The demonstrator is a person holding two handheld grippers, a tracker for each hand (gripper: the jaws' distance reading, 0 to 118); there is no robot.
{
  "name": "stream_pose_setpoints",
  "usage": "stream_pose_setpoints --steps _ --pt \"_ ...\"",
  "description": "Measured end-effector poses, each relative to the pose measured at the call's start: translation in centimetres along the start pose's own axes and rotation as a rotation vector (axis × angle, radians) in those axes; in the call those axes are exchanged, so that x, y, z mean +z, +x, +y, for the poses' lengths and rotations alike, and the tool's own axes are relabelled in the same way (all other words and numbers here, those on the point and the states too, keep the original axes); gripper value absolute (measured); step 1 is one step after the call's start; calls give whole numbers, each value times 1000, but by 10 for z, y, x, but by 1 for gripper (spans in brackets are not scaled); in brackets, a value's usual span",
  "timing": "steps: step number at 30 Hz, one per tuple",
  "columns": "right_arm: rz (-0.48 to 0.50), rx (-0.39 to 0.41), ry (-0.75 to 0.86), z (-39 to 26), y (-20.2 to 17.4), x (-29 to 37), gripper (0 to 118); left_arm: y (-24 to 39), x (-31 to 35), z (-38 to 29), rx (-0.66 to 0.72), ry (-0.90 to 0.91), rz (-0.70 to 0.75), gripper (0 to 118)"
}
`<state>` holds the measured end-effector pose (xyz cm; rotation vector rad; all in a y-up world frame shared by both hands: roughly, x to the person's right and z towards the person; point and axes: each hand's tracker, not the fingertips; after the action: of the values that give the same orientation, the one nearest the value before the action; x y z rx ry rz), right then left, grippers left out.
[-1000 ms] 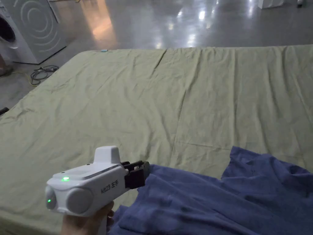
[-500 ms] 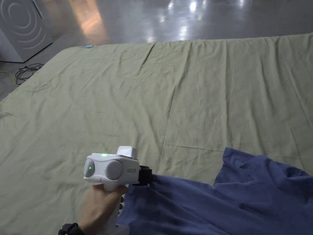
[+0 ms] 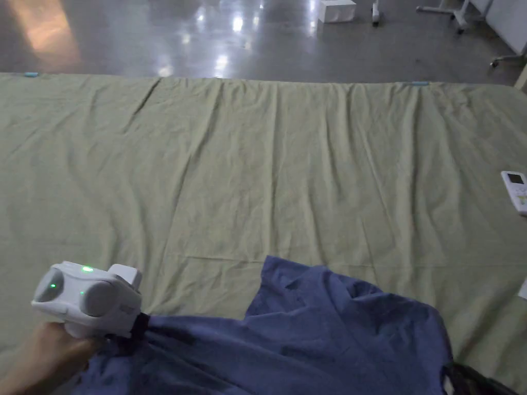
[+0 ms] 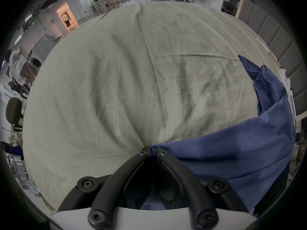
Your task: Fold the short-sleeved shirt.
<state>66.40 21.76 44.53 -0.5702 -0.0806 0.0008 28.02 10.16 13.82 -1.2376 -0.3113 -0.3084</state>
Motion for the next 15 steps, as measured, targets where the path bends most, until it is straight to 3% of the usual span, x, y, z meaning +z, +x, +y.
stream_pose_setpoints --steps 3,4,7,13,15 --pt "43 68 -68 34 11 -53 80 -11 -3 5 59 -20 -43 6" --pt "59 95 -98 44 12 -72 84 -14 -3 5 69 -25 -52 6" --pt "84 134 -173 70 11 -132 84 -14 2 6 92 -37 -75 6" --pt "187 97 -327 87 -14 -230 83 -15 5 8 110 -63 -106 6" --pt "169 130 -413 84 -25 -252 76 -18 4 9 111 -63 -110 6"
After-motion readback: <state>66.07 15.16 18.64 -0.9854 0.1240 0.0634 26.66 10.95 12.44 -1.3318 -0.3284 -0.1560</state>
